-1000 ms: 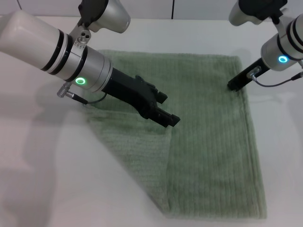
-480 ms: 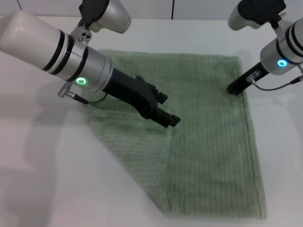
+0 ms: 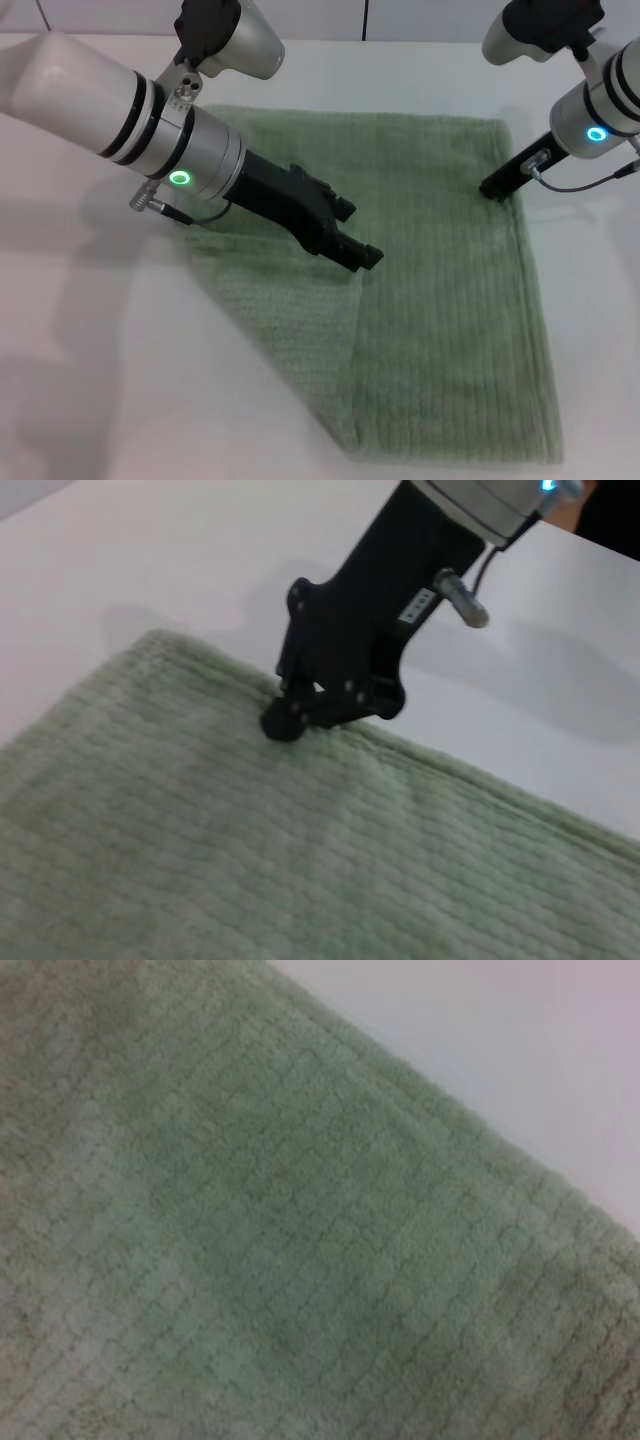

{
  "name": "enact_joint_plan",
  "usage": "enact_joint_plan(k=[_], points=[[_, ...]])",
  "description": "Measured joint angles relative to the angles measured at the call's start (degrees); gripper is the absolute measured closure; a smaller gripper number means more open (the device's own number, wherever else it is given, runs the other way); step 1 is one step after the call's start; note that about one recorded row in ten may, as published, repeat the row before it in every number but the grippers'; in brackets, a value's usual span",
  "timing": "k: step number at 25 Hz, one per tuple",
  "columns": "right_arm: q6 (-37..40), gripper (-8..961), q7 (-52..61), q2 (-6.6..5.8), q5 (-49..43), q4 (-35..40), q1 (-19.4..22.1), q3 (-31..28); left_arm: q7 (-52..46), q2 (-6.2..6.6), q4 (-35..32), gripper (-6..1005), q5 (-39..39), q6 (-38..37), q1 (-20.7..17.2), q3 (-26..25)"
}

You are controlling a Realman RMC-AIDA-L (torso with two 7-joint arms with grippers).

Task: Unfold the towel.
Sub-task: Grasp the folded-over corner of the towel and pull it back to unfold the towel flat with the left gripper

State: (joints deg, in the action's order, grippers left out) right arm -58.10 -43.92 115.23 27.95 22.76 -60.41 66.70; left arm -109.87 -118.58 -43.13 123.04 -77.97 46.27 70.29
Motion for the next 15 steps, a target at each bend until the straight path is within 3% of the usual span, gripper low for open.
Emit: enact_joint_plan(k=[9,15], points=[[0.0,954,0.0,0.0,-0.1,0.0,-0.5,0.0,0.0,-0.13,4.8,206,-1.6,5.4,1.3,5.8],[0.0,954,0.0,0.04,0.0,0.0,-0.6,0.2,0.0,-0.19,5.3,208,-2.0,6.8,1.4,6.3]])
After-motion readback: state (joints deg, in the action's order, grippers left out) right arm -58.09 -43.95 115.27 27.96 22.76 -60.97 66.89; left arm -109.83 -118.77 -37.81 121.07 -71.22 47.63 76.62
